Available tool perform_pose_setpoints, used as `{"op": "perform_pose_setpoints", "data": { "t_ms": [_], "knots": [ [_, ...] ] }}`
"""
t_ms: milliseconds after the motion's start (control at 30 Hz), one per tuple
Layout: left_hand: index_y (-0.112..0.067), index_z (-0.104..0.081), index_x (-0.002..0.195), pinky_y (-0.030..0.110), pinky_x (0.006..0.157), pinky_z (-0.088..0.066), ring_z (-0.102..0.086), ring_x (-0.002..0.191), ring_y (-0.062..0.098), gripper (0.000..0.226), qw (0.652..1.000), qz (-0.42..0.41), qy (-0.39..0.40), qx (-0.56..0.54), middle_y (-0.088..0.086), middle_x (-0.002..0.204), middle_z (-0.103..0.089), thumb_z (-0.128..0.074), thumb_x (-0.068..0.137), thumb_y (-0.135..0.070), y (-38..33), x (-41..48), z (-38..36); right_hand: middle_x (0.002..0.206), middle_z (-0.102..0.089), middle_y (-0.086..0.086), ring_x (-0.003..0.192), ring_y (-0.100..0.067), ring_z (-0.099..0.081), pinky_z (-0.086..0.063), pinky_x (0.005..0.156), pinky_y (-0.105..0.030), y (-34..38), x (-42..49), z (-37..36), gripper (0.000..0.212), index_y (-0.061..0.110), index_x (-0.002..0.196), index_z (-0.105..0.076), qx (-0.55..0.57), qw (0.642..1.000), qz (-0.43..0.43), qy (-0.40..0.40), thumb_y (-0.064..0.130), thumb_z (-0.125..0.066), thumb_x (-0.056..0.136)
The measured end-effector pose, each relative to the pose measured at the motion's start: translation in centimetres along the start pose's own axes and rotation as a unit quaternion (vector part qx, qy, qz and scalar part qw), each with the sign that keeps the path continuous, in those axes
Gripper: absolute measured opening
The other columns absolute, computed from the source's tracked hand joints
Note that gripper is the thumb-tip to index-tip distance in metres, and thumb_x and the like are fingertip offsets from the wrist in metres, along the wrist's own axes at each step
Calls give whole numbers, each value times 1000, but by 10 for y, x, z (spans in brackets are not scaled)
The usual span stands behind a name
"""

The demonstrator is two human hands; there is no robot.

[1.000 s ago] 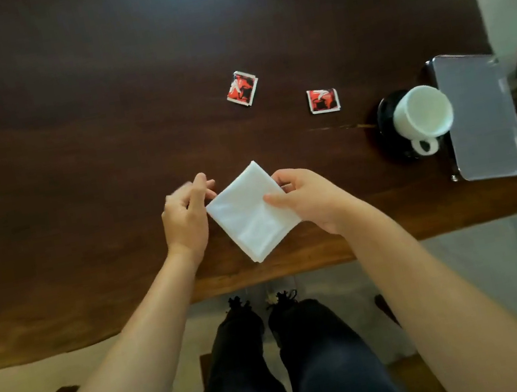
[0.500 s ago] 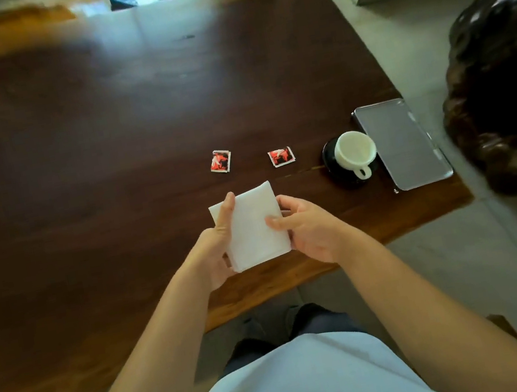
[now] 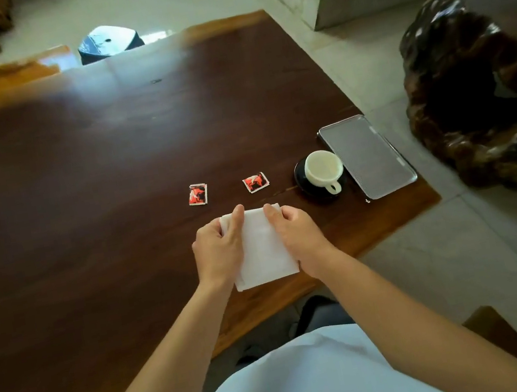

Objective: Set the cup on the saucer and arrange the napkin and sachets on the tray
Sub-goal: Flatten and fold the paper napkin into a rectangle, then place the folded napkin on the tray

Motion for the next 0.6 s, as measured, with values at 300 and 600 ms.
{"op": "perform_pose_setpoints", "data": {
  "t_ms": [300,600],
  "knots": [
    [-14,-38,54,16,42,-30,-39,47,10,60,996,-63,-22,58,-2,51,-44,-34,105,-46,-29,20,-33,77,-55,2,64,-6,-52,-41,50,-7,15,13,29,35,12,89,-49,-90,965,177,-174,40,-36,106],
    [-9,-64,94,41,79,-55,-67,91,28,69,992,48,34,109,6,98,-69,-27,96,-68,-80,57,-133,81,-55,5,71,-7,-56,-45,56,-13,31,87,138,32,13,95,-53,-89,952,202,-212,37,-35,107]
  ]
}}
Point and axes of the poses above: each hand's wrist, its own x-axis towards the middle knuckle, its own z-axis out of the back of the hand, y = z × x, the point moved 3 cm from there along x, towards the middle knuckle
